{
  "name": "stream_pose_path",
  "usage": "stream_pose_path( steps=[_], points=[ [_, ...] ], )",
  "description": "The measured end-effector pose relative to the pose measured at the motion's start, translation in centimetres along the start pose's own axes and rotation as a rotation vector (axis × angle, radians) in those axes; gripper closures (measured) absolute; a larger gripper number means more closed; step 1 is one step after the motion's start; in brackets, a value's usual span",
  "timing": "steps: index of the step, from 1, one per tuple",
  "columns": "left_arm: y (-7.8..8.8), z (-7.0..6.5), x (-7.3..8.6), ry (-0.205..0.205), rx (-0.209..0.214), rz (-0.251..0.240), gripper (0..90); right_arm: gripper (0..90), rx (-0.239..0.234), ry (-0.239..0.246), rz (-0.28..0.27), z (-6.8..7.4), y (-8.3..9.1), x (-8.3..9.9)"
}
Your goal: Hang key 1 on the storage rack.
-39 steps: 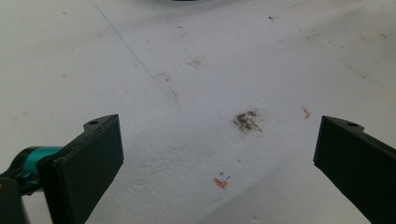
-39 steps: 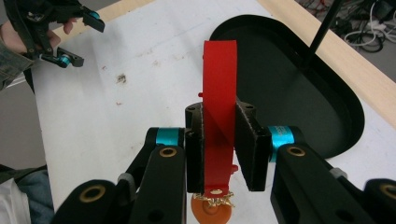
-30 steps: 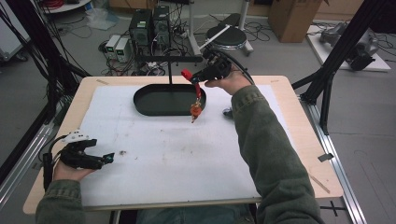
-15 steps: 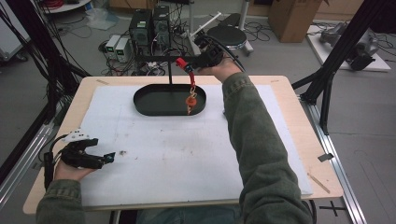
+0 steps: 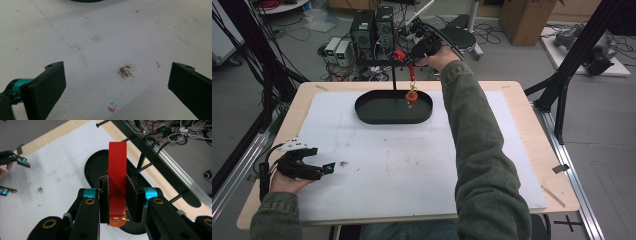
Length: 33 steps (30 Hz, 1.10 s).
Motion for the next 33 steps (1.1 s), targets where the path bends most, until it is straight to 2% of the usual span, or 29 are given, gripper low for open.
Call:
stream_pose_path(
  steps=[1, 2, 3, 4, 6, 7, 9, 12, 14, 15, 16, 17, 19, 22, 23, 31, 33],
  points=[
    [0.0, 0.0, 0.0, 0.001, 0.001, -0.001, 2.0, 74.6, 0.0, 0.0, 0.0, 0.0, 0.0, 0.0],
    [0.0, 0.0, 0.0, -0.004, 0.004, 0.0, 2.0, 74.6, 0.0, -0.03, -0.01, -0.4, -0.2, -0.1],
    [0.0, 0.0, 0.0, -0.003, 0.005, -0.002, 2.0, 74.6, 0.0, -0.03, -0.01, -0.4, -0.2, -0.1],
    [0.0, 0.0, 0.0, -0.004, 0.005, -0.003, 2.0, 74.6, -0.008, -0.053, -0.033, -0.8, -0.5, -0.2],
    [-0.1, 0.0, 0.0, 0.0, 0.005, -0.003, 2.0, 74.6, -0.012, -0.068, -0.044, -0.9, -0.6, -0.3],
    [-0.1, 0.0, 0.0, 0.002, 0.006, -0.002, 2.0, 74.6, -0.018, -0.076, -0.069, -1.1, -0.9, -0.5],
    [-0.1, 0.1, 0.0, 0.002, 0.008, -0.003, 2.0, 74.6, -0.014, -0.073, -0.068, -1.3, -1.0, -0.6],
    [-0.2, 0.1, 0.0, 0.004, 0.008, 0.002, 2.0, 74.6, 0.017, -0.082, -0.051, -1.6, -1.5, -1.0],
    [-0.2, 0.1, 0.0, 0.004, 0.009, 0.0, 2.0, 74.6, 0.063, -0.087, -0.027, -1.9, -1.9, -1.6],
    [-0.2, 0.1, 0.0, 0.004, 0.01, 0.0, 2.0, 74.6, 0.063, -0.087, -0.027, -1.9, -1.9, -1.6],
    [-0.2, 0.1, 0.0, 0.002, 0.005, 0.002, 2.0, 74.6, 0.093, -0.087, -0.015, -1.9, -2.4, -2.0],
    [-0.2, 0.1, 0.0, 0.002, 0.005, 0.002, 2.0, 74.6, 0.103, -0.087, -0.012, -1.9, -2.6, -2.2],
    [-0.2, 0.1, 0.0, -0.001, 0.005, 0.004, 2.0, 74.6, 0.106, -0.091, -0.017, -2.0, -2.7, -2.4],
    [-0.2, 0.1, 0.0, 0.0, 0.006, 0.004, 2.0, 74.6, 0.117, -0.085, -0.063, -2.0, -3.1, -2.9],
    [-0.2, 0.1, 0.0, 0.0, 0.005, 0.004, 2.0, 74.6, 0.117, -0.085, -0.063, -2.0, -3.1, -2.9],
    [-0.4, 0.1, 0.0, 0.001, 0.007, 0.005, 2.0, 74.6, 0.109, -0.114, -0.096, -2.5, -4.1, -3.1],
    [-0.4, 0.2, 0.0, 0.001, 0.007, 0.006, 2.0, 74.6, 0.091, -0.121, -0.129, -2.7, -4.3, -3.2]
  ],
)
Point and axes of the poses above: each handheld gripper's, and its own axes: y roughly backward along the jaws, x roughly out of its underside, z roughly to its left, the point moved 1 cm from there along -y, roughly forward along the jaws, and after that the axes turned 3 degrees about -x, right-handed, at the moved point
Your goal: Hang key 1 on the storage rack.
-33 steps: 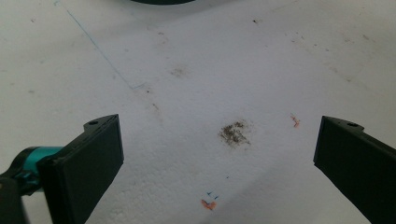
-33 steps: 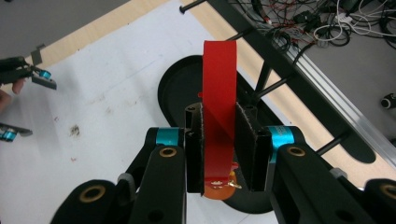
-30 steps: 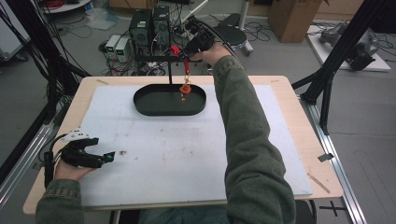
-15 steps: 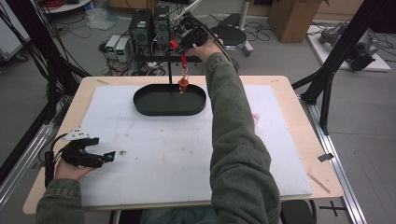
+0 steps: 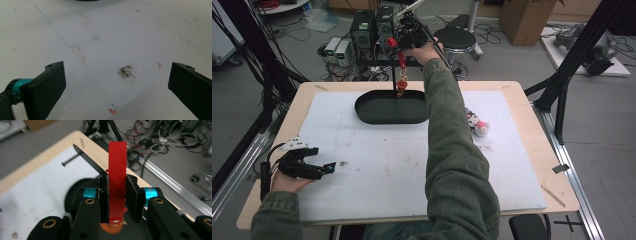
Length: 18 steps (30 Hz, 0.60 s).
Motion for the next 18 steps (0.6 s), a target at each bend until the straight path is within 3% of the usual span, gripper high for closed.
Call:
stream_pose_path(
  steps=[5, 8, 11, 12, 13, 14, 17, 18],
  points=[
    [0.0, 0.1, 0.0, 0.003, -0.001, -0.005, 2.0, 74.6, 0.007, -0.018, -0.019, 0.1, -0.4, -0.3],
    [0.0, 0.1, 0.0, 0.003, -0.001, -0.006, 2.0, 74.6, 0.038, -0.02, -0.025, 0.0, -0.7, -0.3],
    [0.0, 0.2, 0.0, 0.002, 0.0, -0.007, 2.0, 73.6, 0.077, -0.053, -0.047, -0.1, -0.8, -0.3],
    [0.0, 0.2, 0.0, -0.001, -0.001, -0.006, 2.0, 67.6, 0.086, -0.066, -0.067, -0.2, -0.8, -0.3],
    [0.0, 0.2, 0.0, 0.002, -0.003, -0.007, 2.0, 44.6, 0.074, -0.112, -0.099, -0.4, -0.9, -0.3],
    [0.0, 0.3, 0.0, 0.001, -0.004, -0.006, 2.0, 32.7, 0.044, -0.162, -0.098, -0.6, -1.0, -0.2],
    [0.0, 0.2, 0.0, 0.001, -0.004, -0.006, 2.0, 11.3, 0.049, -0.133, -0.059, -0.6, -1.0, 0.3],
    [0.0, 0.2, 0.0, 0.001, -0.005, -0.005, 2.0, 10.0, 0.045, -0.122, -0.045, -0.6, -1.0, 0.5]
  ],
)
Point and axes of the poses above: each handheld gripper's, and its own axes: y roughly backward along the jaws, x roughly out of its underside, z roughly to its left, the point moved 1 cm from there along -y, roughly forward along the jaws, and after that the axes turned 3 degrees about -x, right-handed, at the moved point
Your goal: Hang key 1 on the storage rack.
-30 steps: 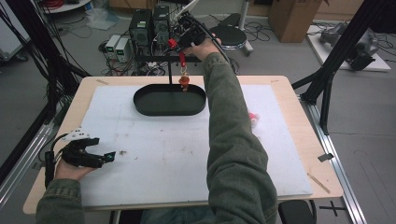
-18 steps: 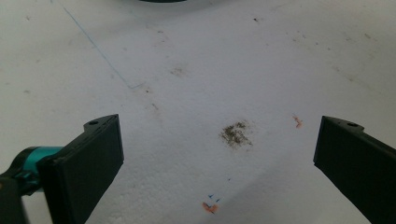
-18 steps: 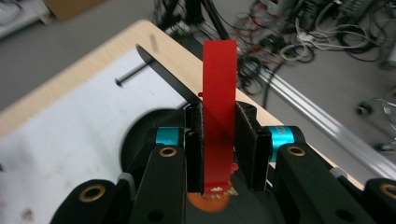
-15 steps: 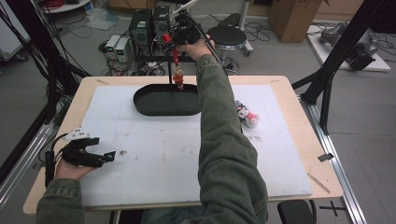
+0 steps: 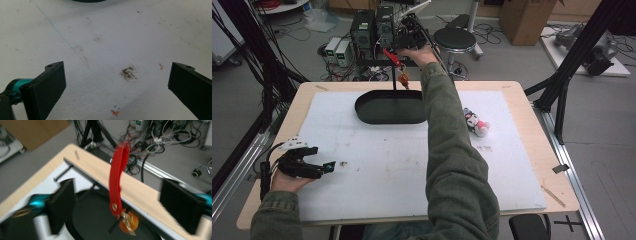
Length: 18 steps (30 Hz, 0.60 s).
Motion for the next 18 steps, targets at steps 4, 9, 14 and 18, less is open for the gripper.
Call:
stream_pose_path(
  steps=[4, 9, 14, 18],
  points=[
    [0.0, -0.1, 0.0, 0.003, 0.0, 0.001, 2.0, 0.5, -0.016, 0.037, 0.007, 0.2, 0.8, 0.7],
    [0.1, -0.2, 0.0, -0.006, -0.003, 0.008, 2.0, 0.5, -0.05, 0.061, -0.031, 0.8, 2.4, 1.5],
    [0.3, -0.1, 0.0, 0.003, -0.005, 0.001, 2.0, 0.6, -0.087, 0.085, -0.043, 1.3, 3.5, 2.0],
    [0.2, -0.1, 0.1, 0.003, -0.006, 0.002, 2.0, 0.6, -0.111, 0.094, -0.029, 1.1, 3.9, 3.2]
  ],
)
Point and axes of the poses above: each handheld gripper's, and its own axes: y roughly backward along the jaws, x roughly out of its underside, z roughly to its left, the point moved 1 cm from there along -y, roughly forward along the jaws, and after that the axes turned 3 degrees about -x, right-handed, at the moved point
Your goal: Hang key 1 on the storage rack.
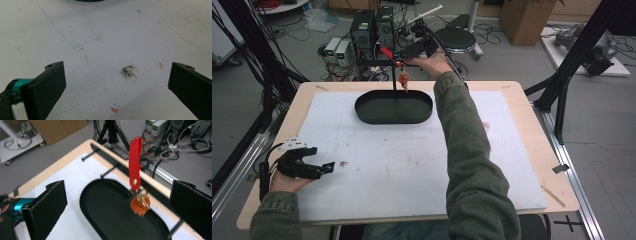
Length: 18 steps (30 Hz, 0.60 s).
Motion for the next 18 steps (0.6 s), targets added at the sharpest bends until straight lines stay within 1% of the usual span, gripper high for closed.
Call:
stream_pose_path(
  steps=[2, 4, 6, 8, 10, 12, 15, 16, 17, 18],
  points=[
    [0.0, 0.0, 0.0, 0.002, -0.001, 0.0, 2.0, 0.6, 0.008, 0.005, 0.002, -0.2, 0.3, 0.7],
    [0.0, 0.1, 0.0, -0.003, -0.003, 0.001, 2.0, 0.6, 0.007, 0.0, -0.003, -0.5, 0.7, 1.4],
    [0.0, 0.1, 0.0, -0.004, -0.005, 0.001, 2.0, 0.6, 0.023, 0.001, -0.011, -0.8, 1.2, 2.1],
    [0.1, 0.1, 0.0, -0.005, -0.006, 0.003, 2.0, 0.6, 0.025, 0.003, -0.013, -1.0, 1.7, 2.8],
    [0.0, 0.0, 0.0, -0.003, -0.008, 0.002, 2.0, 0.6, 0.031, -0.005, -0.007, -1.2, 2.3, 3.5],
    [0.0, -0.1, 0.0, -0.008, -0.007, 0.006, 2.0, 0.6, 0.042, 0.001, -0.006, -1.3, 3.0, 4.2],
    [0.0, -0.1, 0.0, -0.005, -0.01, 0.007, 2.0, 0.6, 0.049, 0.002, -0.026, -1.5, 4.0, 5.2],
    [0.1, -0.1, 0.0, -0.006, -0.008, 0.009, 2.0, 0.6, 0.048, -0.009, -0.024, -1.5, 4.3, 5.5],
    [0.1, -0.1, 0.0, -0.003, -0.008, 0.007, 2.0, 0.6, 0.051, -0.002, -0.028, -1.6, 4.5, 5.9],
    [0.1, -0.1, 0.0, -0.003, -0.008, 0.009, 2.0, 0.6, 0.051, -0.005, -0.027, -1.7, 4.8, 6.2]
  ],
)
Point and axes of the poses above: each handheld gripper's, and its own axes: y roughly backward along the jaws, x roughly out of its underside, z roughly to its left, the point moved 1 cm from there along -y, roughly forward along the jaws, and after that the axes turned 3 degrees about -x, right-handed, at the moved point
